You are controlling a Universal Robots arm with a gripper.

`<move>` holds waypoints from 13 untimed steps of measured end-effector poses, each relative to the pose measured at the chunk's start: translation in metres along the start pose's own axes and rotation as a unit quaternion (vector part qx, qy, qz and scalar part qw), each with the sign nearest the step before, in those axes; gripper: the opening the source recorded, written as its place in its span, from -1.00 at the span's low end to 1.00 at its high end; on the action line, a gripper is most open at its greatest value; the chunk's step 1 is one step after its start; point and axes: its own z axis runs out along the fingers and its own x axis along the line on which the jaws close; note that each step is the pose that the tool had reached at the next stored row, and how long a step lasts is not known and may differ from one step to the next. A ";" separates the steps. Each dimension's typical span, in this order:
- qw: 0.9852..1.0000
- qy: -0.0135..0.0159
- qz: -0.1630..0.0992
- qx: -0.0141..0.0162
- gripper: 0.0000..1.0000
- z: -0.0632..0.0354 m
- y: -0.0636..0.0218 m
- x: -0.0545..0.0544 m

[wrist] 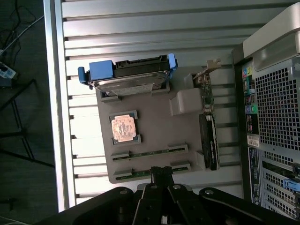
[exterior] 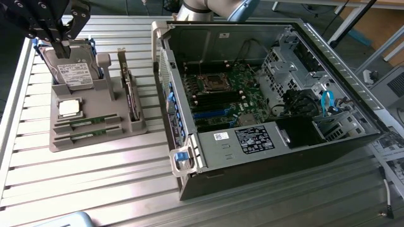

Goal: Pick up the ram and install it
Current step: 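Pick up the ram and move it above insertion slot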

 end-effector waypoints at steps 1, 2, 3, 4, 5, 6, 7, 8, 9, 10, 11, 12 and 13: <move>1.000 0.000 0.000 0.000 -0.80 0.0000 0.0000 0.000; 1.000 0.000 0.000 0.000 -0.80 0.0000 0.0000 0.000; 1.000 0.000 0.000 0.000 -0.80 0.0000 0.0000 0.000; 1.000 0.000 -0.003 0.000 -0.80 0.0000 0.0000 0.000; 1.000 0.000 -0.007 0.000 -0.80 0.0000 0.0000 0.000; 1.000 0.000 -0.010 0.000 -0.80 -0.0001 0.0000 0.000; 1.000 0.001 -0.014 0.000 -0.80 0.0000 0.0000 0.000; 1.000 0.001 -0.019 0.000 -0.80 0.0000 0.0000 0.000; 1.000 0.001 -0.024 -0.001 -0.80 0.0000 0.0000 0.000; 1.000 0.001 -0.029 -0.001 -0.80 0.0000 0.0000 0.000; 0.999 0.002 -0.034 -0.001 -0.80 0.0000 0.0000 0.000; 0.999 0.002 -0.041 -0.001 -0.80 0.0000 0.0000 0.000; 0.999 0.002 -0.048 -0.001 -0.80 0.0000 0.0000 0.000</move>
